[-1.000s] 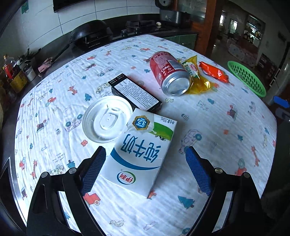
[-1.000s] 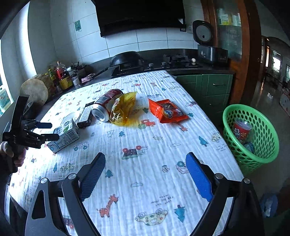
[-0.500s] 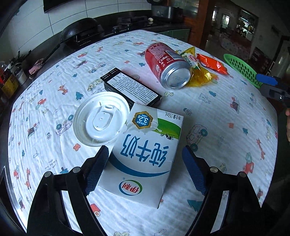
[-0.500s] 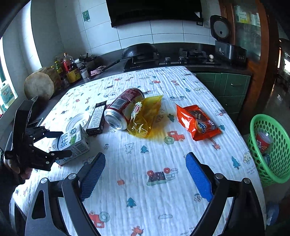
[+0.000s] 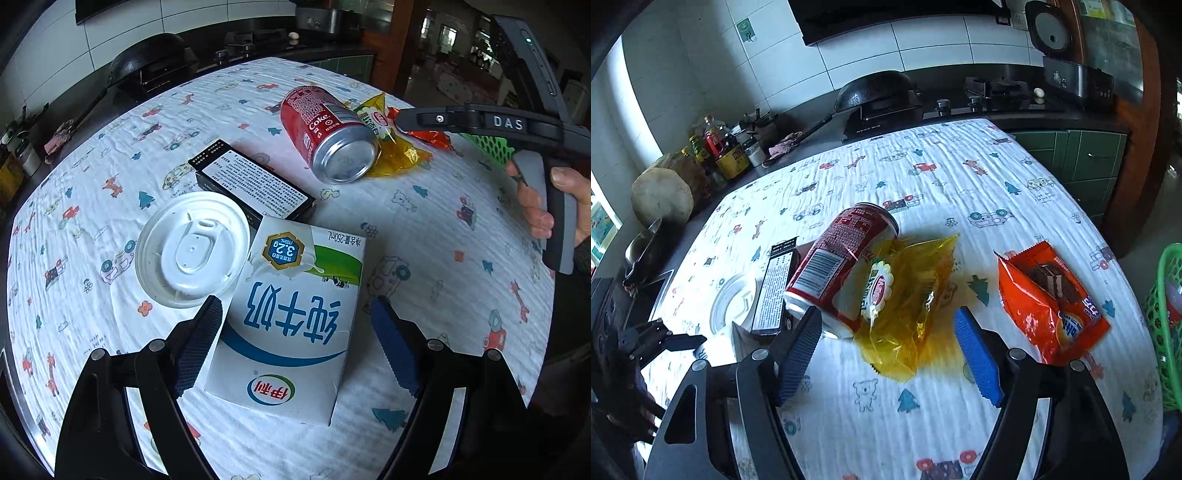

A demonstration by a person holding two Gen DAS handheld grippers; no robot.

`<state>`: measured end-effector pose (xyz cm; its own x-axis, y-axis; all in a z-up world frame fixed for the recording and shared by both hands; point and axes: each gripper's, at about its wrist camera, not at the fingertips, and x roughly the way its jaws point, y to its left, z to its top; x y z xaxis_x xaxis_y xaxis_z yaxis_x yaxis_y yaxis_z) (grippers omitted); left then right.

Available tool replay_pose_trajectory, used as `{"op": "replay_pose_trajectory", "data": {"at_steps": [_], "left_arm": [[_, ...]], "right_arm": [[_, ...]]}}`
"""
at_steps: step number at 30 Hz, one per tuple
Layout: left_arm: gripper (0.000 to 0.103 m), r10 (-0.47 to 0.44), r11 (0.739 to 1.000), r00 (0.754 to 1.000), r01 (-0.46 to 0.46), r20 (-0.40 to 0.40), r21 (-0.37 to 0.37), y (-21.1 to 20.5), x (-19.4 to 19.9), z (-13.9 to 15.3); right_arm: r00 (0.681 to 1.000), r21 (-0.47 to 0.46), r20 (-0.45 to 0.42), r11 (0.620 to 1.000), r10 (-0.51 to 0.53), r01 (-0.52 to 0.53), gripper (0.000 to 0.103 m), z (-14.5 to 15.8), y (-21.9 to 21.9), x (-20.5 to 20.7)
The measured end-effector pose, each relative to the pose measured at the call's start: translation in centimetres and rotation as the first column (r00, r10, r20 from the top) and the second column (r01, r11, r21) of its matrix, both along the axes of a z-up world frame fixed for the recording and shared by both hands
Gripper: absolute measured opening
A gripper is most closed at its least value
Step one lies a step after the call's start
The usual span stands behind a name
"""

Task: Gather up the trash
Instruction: 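Grasp the milk carton with the left tool while the right tool grasps the yellow snack bag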

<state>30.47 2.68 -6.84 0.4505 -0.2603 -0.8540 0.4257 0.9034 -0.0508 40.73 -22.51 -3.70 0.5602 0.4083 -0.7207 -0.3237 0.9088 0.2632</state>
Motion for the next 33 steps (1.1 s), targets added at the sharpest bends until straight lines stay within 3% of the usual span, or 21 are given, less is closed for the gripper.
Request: {"op": "replay_pose_trajectory", "data": {"at_steps": [4,14,22,27,33], "left_arm": [[0.081,-0.011,1.0,1.0,0.011,-0.004,0.009,-0.3,0.4,-0.1],[0.081,-0.026,0.999,0.999,0.026,-0.03,0.023,-1.1,1.1,-1.0],[0.081,-0.034,0.999,0.999,0.035,-0.037,0.014,-1.1,1.3,-1.2],[0.07,-0.032,0.999,0.999,0.032,-0.044,0.003,-0.9,1.4,-1.2],[0.069,-0.022,1.0,0.999,0.022,-0.039,-0.01,-1.0,1.1,-1.1]], "right_arm": [[0.999,0.029,-0.048,0.999,-0.013,0.014,0.065,-1.3,-0.4,1.9],[0.991,0.116,-0.127,0.992,-0.029,0.043,0.065,-3.4,-1.4,4.6],[0.989,0.103,-0.148,0.995,-0.004,0.02,0.065,-4.1,-0.3,4.9],[0.988,0.101,-0.154,0.994,-0.011,0.027,0.053,-4.5,-0.3,4.7],[0.993,0.085,-0.117,0.996,-0.006,0.016,0.049,-3.3,-0.6,3.2]]}}
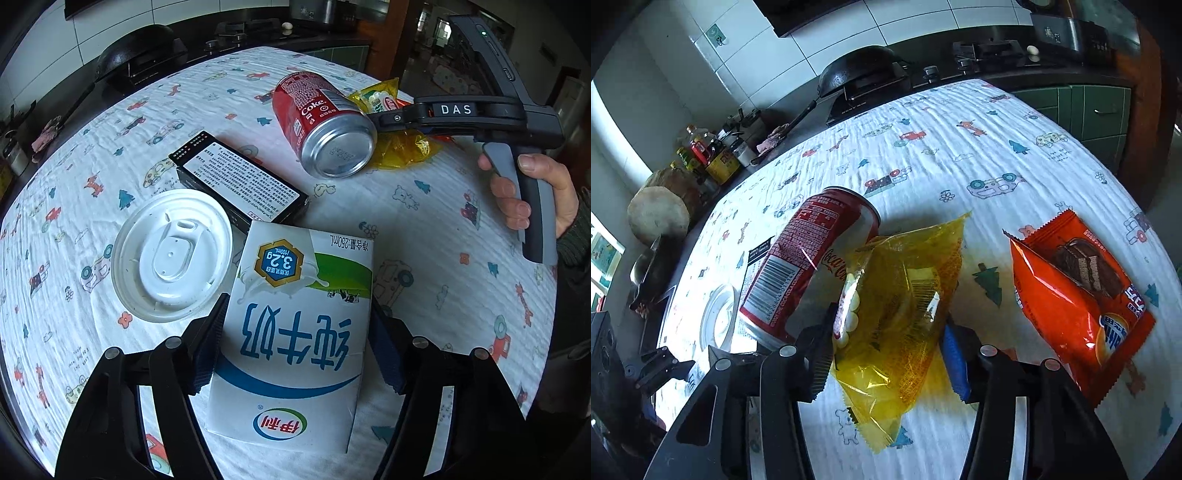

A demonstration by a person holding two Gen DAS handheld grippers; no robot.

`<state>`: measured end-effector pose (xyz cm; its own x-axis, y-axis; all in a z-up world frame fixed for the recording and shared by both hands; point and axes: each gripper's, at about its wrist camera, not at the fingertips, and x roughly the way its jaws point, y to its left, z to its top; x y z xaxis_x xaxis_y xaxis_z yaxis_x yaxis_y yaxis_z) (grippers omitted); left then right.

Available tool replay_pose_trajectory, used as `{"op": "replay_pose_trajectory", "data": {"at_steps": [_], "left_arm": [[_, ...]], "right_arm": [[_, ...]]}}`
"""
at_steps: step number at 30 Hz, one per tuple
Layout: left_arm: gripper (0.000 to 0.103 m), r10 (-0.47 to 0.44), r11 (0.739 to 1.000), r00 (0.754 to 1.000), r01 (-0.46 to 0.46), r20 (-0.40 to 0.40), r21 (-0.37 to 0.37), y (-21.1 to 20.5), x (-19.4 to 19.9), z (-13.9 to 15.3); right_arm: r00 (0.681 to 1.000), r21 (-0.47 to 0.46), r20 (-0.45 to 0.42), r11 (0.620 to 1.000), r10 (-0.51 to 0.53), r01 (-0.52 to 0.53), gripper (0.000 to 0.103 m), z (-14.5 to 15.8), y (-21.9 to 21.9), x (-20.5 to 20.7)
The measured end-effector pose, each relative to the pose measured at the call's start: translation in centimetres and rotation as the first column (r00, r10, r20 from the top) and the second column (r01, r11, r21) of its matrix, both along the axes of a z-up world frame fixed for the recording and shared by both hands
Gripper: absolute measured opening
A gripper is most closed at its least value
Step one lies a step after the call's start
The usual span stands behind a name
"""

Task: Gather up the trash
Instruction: 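Grasp the milk carton with the left tool while the right tool grasps the yellow snack bag, then drop the yellow snack bag into the wastebasket with the right tool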

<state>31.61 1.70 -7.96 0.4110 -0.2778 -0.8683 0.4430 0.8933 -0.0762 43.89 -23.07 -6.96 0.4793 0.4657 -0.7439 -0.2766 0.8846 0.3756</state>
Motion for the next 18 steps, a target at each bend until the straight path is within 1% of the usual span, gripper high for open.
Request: {"op": "replay_pose_trajectory", "data": {"at_steps": [5,9,13,18], "left_arm": [[0.068,0.009,1.0,1.0,-0.009,0.013,-0.022,0.0,-0.6,0.7],[0.068,0.013,0.999,1.0,-0.012,0.025,-0.049,-0.3,-1.1,1.5],[0.068,-0.007,0.998,0.999,0.01,0.041,-0.065,-1.5,-1.7,2.5],[0.068,-0.047,0.995,0.996,0.053,0.071,-0.085,-3.7,-2.5,3.8]], "right_arm": [[0.998,-0.01,0.049,1.0,0.03,-0.029,0.049,1.8,-0.6,-2.7],[0.997,-0.004,0.069,1.0,0.027,-0.027,0.049,2.7,-1.9,-4.6],[0.996,0.004,0.084,1.0,0.004,-0.004,0.049,3.6,-4.2,-6.3],[0.993,-0.005,0.107,0.998,-0.054,0.055,0.049,4.7,-8.3,-8.3]]}}
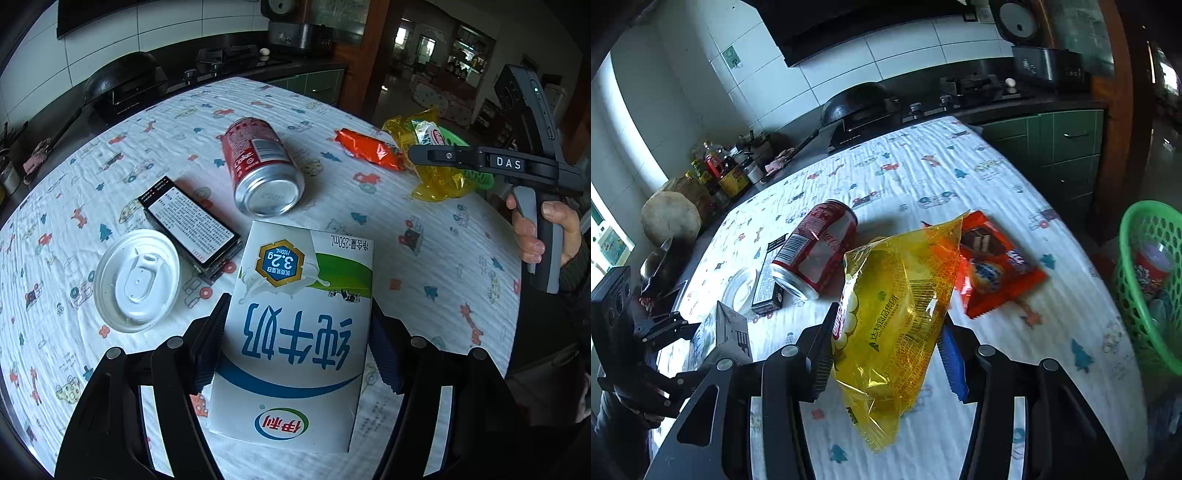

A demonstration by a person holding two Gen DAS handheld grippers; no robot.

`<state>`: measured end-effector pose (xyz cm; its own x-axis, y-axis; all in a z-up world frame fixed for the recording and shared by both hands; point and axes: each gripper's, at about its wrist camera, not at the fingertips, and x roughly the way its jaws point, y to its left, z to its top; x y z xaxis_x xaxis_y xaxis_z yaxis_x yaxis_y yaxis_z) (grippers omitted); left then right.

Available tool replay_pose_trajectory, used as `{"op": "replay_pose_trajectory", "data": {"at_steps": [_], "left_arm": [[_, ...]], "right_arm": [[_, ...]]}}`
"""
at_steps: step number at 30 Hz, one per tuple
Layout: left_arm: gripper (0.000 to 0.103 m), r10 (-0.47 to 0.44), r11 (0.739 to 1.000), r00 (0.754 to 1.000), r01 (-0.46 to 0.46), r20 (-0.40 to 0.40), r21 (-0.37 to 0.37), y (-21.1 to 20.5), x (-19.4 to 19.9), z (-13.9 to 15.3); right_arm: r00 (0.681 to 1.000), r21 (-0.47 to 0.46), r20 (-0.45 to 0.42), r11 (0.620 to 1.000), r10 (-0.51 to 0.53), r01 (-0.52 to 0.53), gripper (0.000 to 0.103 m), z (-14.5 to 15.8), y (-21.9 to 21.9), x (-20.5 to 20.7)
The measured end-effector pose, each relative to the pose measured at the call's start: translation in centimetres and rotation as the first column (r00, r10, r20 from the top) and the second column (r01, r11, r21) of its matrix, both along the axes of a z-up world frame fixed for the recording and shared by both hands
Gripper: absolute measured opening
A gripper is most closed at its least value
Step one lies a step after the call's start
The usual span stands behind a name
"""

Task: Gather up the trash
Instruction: 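Drop the yellow snack bag into the wastebasket with the right tool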

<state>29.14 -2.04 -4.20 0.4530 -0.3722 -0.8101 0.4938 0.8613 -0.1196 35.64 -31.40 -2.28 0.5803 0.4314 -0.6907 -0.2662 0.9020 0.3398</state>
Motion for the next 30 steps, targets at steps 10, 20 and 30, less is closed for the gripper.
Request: {"op": "replay_pose_trajectory", "data": {"at_steps": [10,20,30], "left_arm": [[0.068,-0.08,0.995,0.997,0.081,0.005,-0.06,-6.1,0.5,1.5],[0.068,-0.141,0.986,0.99,0.143,0.024,-0.087,-12.4,2.7,3.4],[0.068,-0.208,0.972,0.977,0.212,0.04,-0.104,-19.3,6.0,4.8]], "right_arm": [[0.972,-0.061,0.021,0.97,-0.234,0.235,0.049,0.8,-13.0,-1.1],[0.885,-0.164,-0.003,0.873,-0.465,0.459,0.049,-2.0,-26.0,0.4],[0.833,-0.17,-0.046,0.826,-0.551,0.537,0.062,-6.0,-31.6,2.2]]}}
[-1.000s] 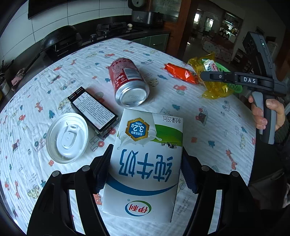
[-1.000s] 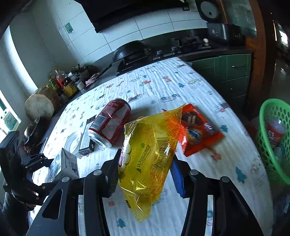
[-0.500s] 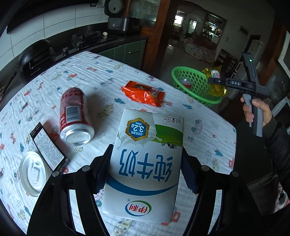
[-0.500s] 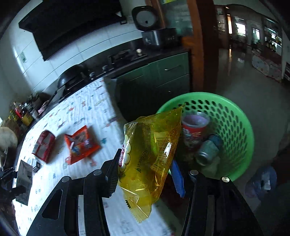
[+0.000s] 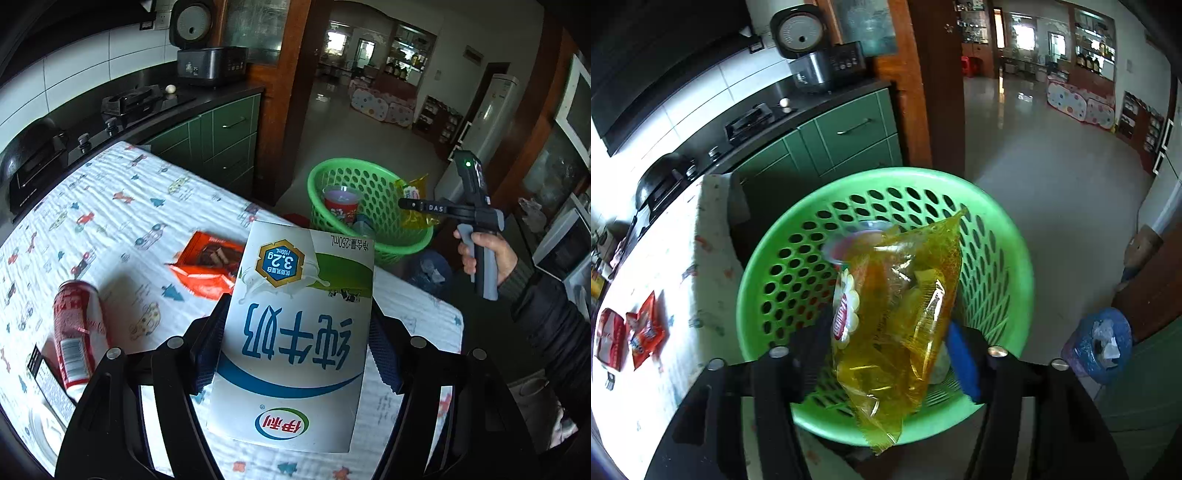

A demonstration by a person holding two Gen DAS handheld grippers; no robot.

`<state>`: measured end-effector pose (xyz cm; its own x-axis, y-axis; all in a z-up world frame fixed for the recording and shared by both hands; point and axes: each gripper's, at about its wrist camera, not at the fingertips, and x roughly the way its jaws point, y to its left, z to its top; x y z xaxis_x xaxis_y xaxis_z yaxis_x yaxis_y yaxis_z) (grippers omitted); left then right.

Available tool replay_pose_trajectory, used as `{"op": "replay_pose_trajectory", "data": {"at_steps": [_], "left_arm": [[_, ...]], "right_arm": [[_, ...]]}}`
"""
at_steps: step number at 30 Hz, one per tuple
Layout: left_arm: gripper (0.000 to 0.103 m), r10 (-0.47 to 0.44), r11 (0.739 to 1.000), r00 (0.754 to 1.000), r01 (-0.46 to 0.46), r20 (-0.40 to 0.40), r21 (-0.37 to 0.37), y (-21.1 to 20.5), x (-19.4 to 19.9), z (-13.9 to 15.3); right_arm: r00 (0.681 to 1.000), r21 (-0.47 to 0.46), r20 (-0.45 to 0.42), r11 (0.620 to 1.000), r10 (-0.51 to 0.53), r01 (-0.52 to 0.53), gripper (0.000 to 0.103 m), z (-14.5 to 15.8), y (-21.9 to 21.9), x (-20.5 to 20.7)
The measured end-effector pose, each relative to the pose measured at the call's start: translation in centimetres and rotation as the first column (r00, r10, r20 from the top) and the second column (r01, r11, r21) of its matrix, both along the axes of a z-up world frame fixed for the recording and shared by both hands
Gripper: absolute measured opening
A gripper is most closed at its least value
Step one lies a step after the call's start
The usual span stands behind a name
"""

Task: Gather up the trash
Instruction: 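Drop the yellow snack bag into the wastebasket with the right tool, then drop the milk carton into the wastebasket with the left tool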

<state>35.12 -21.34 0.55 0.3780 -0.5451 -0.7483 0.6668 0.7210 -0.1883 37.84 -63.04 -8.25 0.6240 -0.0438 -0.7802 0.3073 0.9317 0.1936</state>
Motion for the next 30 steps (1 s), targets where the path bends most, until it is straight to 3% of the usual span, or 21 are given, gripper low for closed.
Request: {"op": "replay_pose_trajectory", "data": {"at_steps": [3,13,23,30], "left_arm": [[0.068,-0.025,1.0,1.0,0.025,0.0,-0.004,-2.9,1.2,0.4],[0.068,-0.106,0.994,0.994,0.106,-0.012,-0.014,-12.2,4.5,0.5],[0.068,-0.17,0.984,0.985,0.172,-0.041,0.054,-23.2,6.6,-2.7],[0.068,-0.165,0.979,0.985,0.17,-0.053,0.109,-27.5,6.7,-5.5]], "right_arm": [[1.0,0.012,0.01,1.0,-0.009,0.009,0.072,-0.6,-1.0,-0.1],[0.997,0.026,0.069,0.999,0.027,-0.029,0.076,0.4,-2.3,-2.9],[0.988,0.001,0.132,0.996,0.086,-0.087,0.083,2.5,-2.0,-7.9],[0.986,0.012,0.132,0.994,0.104,-0.106,0.084,2.1,-2.3,-10.2]]}}
